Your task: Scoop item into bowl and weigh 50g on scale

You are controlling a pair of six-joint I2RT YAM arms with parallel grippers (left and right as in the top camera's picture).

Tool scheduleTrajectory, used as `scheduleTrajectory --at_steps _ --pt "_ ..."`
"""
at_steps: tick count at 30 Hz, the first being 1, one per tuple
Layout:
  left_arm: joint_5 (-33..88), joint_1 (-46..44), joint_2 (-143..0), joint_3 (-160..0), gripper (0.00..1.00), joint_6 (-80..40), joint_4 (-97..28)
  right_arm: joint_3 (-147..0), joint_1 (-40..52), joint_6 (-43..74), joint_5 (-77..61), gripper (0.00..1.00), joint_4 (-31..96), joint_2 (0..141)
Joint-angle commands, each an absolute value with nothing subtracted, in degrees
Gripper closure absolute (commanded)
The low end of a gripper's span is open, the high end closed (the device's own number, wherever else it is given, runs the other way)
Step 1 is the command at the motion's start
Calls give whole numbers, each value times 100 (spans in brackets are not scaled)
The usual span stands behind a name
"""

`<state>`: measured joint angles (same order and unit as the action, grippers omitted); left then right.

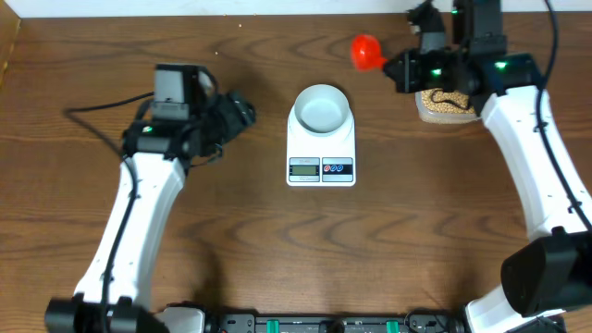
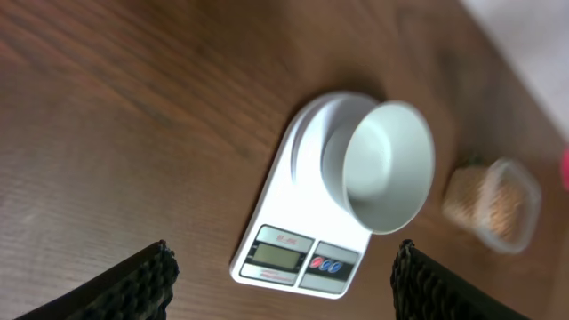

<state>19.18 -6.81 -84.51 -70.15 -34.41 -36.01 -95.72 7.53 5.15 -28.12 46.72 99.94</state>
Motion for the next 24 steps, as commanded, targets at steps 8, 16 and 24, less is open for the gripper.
scheduleTrajectory --at_steps 8,16,24 --pt "1885 -1313 -9017 -7072 21 -2849 -2902 -10536 128 -36 -1935 99 6431 9762" --pt "2005 -1487 -9017 -7072 21 -2423 -3146 -10534 -148 139 -1559 99 6477 9736" --pt "2161 -1487 -9017 -7072 20 -2405 -3459 -10532 -204 -3 -1527 99 6375 9738"
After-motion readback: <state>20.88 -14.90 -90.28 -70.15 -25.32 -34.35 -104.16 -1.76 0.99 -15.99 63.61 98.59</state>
